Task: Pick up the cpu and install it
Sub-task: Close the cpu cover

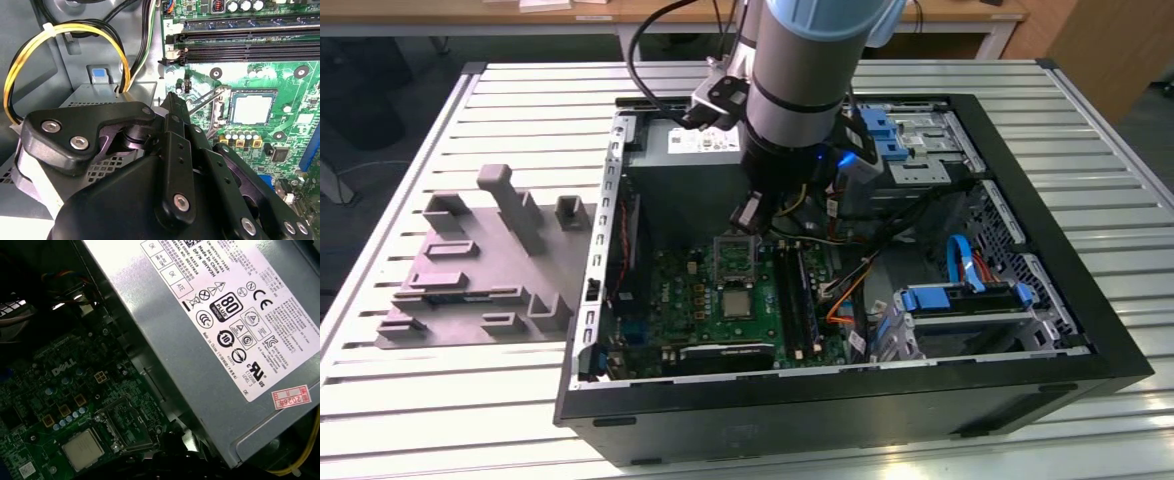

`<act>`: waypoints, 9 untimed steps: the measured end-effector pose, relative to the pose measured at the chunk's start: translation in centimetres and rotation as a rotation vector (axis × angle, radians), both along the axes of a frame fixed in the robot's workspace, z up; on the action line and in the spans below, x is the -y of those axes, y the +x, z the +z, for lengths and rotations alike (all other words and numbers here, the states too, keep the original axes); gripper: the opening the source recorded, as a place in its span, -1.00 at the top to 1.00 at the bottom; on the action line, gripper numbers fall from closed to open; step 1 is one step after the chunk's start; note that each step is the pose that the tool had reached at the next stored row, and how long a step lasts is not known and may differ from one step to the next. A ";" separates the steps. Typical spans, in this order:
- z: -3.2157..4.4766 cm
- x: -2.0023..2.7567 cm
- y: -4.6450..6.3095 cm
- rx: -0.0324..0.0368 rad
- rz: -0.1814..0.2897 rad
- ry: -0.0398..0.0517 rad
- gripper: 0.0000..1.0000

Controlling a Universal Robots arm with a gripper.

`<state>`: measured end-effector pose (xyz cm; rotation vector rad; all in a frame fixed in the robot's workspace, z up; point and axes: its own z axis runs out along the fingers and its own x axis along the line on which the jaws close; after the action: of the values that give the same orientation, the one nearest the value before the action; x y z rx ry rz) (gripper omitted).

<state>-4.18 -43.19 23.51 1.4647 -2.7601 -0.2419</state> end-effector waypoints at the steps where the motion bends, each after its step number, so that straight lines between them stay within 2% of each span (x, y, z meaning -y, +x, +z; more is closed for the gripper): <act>1: 0.02 0.00 0.0 -0.0001 0.002 -0.0014 0.79; 9: 0.17 0.00 0.0 0.0000 0.017 -0.0071 0.79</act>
<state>-4.18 -43.19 23.68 1.4858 -2.7444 -0.2317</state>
